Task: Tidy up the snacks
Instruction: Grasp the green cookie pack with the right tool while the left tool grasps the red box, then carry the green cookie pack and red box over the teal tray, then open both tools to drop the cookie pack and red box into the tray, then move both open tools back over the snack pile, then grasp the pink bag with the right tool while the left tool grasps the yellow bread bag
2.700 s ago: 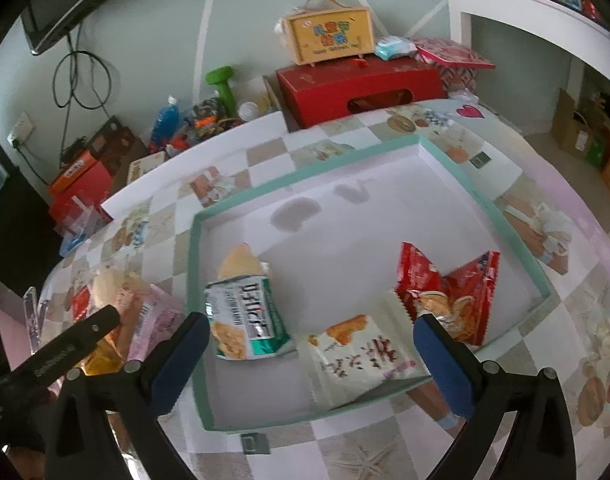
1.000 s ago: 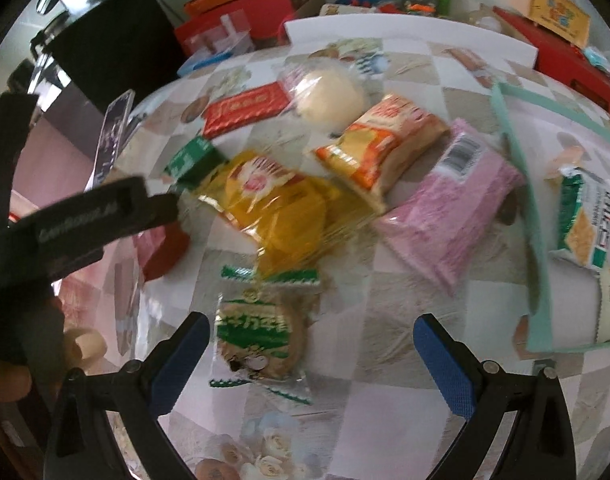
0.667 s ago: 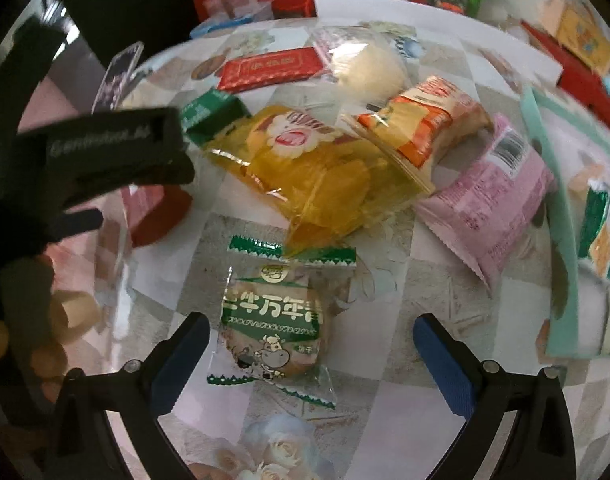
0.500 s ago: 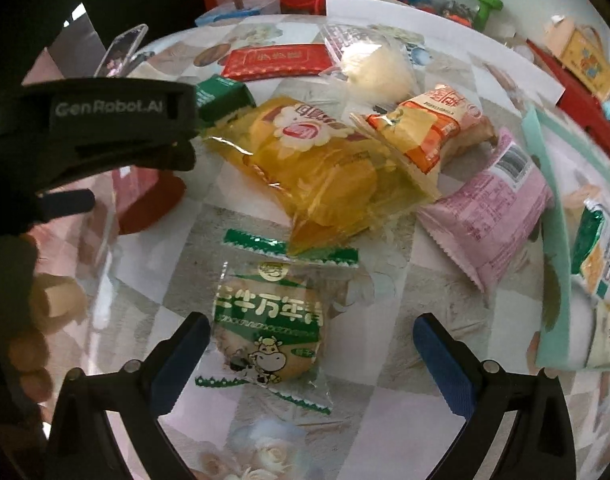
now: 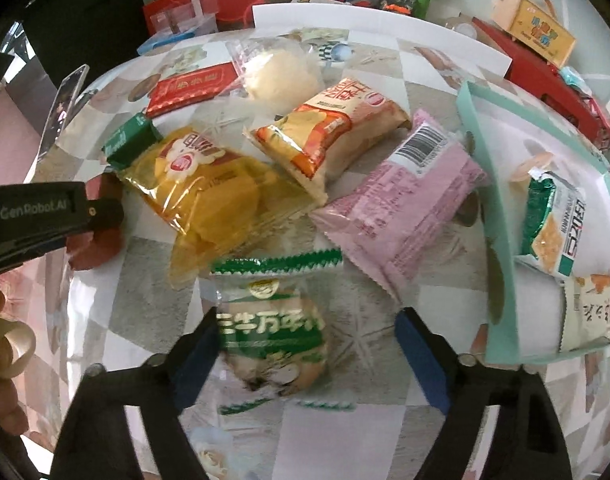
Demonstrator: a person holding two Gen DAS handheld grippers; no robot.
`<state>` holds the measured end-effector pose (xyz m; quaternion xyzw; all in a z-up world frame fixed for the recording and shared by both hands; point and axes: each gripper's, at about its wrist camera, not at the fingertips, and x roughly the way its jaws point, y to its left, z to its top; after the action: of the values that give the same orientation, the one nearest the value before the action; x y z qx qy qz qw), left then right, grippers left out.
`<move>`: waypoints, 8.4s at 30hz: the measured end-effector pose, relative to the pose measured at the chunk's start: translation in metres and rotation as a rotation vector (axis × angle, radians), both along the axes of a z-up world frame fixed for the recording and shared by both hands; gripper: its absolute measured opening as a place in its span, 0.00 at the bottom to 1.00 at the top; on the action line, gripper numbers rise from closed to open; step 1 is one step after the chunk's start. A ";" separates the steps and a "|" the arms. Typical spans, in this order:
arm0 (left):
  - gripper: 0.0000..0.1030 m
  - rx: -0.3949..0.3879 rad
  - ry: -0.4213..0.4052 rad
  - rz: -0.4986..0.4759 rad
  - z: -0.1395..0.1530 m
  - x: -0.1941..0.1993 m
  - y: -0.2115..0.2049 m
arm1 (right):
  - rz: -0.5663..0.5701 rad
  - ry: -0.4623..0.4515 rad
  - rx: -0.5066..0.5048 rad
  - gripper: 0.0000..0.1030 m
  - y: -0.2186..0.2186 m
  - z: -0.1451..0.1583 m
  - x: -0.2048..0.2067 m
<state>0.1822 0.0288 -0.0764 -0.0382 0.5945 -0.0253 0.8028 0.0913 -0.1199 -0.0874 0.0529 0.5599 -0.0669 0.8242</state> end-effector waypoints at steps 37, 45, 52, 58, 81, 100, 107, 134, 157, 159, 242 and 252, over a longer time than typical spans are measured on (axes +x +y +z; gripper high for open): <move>0.39 -0.065 -0.260 -0.185 0.089 -0.044 -0.056 | -0.201 -0.241 0.192 0.51 -0.090 0.078 -0.040; 0.39 -0.072 -0.256 -0.309 0.089 -0.061 -0.100 | -0.387 -0.265 0.203 0.51 -0.154 0.080 -0.060; 0.39 -0.069 -0.235 -0.424 0.081 -0.075 -0.141 | -0.545 -0.276 0.211 0.51 -0.206 0.076 -0.082; 0.39 -0.069 -0.209 -0.509 0.069 -0.084 -0.172 | -0.607 -0.278 0.251 0.51 -0.231 0.066 -0.089; 0.39 -0.072 -0.226 -0.563 0.058 -0.011 -0.273 | -0.585 -0.386 0.234 0.51 -0.271 0.062 -0.048; 0.65 -0.086 -0.234 -0.522 0.059 -0.003 -0.281 | -0.635 -0.351 0.228 0.56 -0.287 0.061 -0.051; 0.88 0.063 -0.318 -0.488 0.061 -0.005 -0.271 | -0.626 -0.341 0.205 0.82 -0.285 0.066 -0.053; 0.95 0.104 -0.411 -0.362 0.081 -0.023 -0.170 | -0.561 -0.305 0.116 1.00 -0.258 0.073 -0.047; 0.95 0.047 -0.300 -0.135 0.076 -0.022 -0.047 | -0.351 -0.289 0.191 1.00 -0.171 0.088 -0.017; 0.95 0.034 -0.286 -0.121 0.073 -0.022 -0.040 | -0.328 -0.279 0.219 1.00 -0.160 0.085 -0.011; 0.95 -0.003 0.009 -0.102 -0.010 0.019 -0.056 | -0.009 -0.063 -0.017 0.71 -0.055 0.004 0.056; 0.95 0.060 0.024 -0.086 -0.016 0.020 -0.055 | 0.018 -0.070 -0.002 0.70 -0.064 0.004 0.054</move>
<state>0.2020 -0.0260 -0.0921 0.0112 0.6058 -0.0416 0.7945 0.1451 -0.1840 -0.0830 0.0493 0.5313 -0.0582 0.8438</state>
